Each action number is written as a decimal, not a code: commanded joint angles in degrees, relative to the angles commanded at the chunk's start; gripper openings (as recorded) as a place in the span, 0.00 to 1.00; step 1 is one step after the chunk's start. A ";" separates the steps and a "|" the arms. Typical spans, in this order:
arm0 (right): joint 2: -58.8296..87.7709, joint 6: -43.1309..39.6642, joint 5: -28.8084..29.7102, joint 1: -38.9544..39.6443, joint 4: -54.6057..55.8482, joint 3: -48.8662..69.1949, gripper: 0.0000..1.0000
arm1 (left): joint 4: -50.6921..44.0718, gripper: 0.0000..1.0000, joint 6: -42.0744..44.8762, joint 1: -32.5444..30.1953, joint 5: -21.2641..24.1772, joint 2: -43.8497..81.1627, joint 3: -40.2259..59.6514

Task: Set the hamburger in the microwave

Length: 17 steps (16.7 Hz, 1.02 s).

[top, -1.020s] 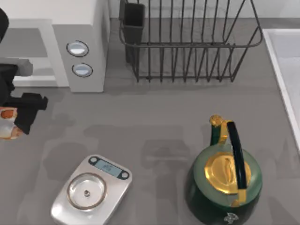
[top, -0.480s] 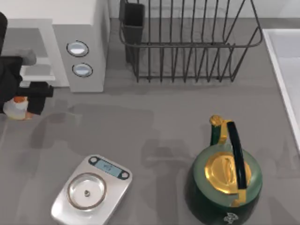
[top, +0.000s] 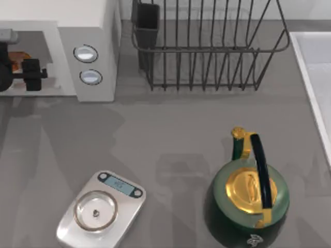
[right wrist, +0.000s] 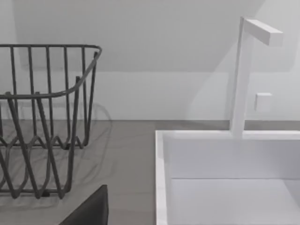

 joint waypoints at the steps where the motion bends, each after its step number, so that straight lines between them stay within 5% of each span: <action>1: 0.00 0.00 0.00 0.00 0.00 0.00 1.00 | 6.37 0.00 0.08 0.89 0.55 0.93 -1.21; 8: 0.00 0.00 0.00 0.00 0.00 0.00 1.00 | 34.95 0.00 1.18 5.51 3.43 5.67 -9.11; 17: 0.00 0.00 0.00 0.00 0.00 0.00 1.00 | 37.67 0.00 1.40 5.74 3.71 6.93 -9.54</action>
